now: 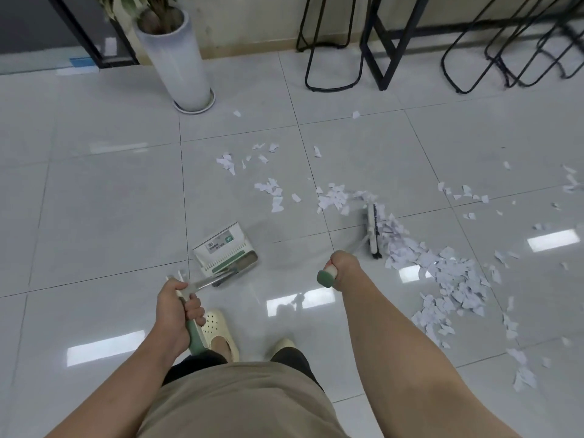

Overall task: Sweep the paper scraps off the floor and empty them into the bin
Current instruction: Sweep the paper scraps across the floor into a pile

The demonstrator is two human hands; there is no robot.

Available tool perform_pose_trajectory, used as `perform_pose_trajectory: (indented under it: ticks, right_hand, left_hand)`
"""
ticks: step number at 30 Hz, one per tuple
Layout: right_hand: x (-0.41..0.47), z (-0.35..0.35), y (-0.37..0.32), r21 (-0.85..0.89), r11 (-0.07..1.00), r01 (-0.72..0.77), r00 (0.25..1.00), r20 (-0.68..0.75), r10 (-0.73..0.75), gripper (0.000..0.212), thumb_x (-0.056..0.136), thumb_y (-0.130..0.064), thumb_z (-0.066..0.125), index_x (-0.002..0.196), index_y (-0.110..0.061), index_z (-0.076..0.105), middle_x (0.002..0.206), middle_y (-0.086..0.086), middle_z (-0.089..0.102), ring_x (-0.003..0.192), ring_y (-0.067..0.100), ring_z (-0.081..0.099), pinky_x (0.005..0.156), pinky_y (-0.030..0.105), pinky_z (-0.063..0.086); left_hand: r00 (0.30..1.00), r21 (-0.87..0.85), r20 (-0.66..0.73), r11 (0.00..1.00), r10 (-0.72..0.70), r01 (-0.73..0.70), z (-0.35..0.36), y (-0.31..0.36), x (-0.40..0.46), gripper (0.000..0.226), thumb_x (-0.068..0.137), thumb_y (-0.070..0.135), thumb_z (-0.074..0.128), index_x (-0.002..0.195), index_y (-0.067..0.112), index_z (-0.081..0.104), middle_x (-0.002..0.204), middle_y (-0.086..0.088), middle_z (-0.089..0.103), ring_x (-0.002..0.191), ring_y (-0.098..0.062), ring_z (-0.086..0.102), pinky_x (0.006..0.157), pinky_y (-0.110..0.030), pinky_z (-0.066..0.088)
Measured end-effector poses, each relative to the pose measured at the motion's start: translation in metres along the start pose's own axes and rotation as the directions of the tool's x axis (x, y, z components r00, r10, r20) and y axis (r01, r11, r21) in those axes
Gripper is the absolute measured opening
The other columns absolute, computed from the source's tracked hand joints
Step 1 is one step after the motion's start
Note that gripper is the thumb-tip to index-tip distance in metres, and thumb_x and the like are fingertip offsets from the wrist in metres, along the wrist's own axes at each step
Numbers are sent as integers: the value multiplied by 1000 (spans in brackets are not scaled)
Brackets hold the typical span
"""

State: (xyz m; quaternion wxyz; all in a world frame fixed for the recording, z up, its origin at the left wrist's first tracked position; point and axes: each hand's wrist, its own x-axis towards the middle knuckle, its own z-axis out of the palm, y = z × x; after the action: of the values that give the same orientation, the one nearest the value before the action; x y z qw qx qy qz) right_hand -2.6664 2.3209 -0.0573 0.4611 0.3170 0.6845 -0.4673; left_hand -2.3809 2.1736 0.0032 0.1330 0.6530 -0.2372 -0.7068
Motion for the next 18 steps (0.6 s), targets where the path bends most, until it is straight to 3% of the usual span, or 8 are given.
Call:
perform_pose_trajectory:
  ticks: [3,7,18]
  right_hand:
    - [-13,27,-17,93,994,53,997,56,-59,17,88,2,42,75,-7,46,67,6,46,55,17,45,47,25,43]
    - [-33,73,-10,203,979,30,986,157,-62,15,90,4,44,83,-9,44,65,5,42,48,14,42,41,19,43]
    - [-88,228,-11,22,1000,-15,963,268,9,13,86,6,49,79,-5,51,49,1,44,38,12,37,36,19,36]
  left_hand:
    - [1000,-4,19,1000,-7,7,-1,10,11,18,85,31,42,72,19,40,46,8,26,35,-9,23,38,-15,25]
    - [999,38,43,999,-27,26,8,32,37,17,84,31,45,72,19,40,48,7,27,38,-11,23,37,-19,26]
    - [993,137,97,989,-61,47,6,148,107,17,90,30,48,78,18,44,49,3,33,39,-12,28,41,-21,31]
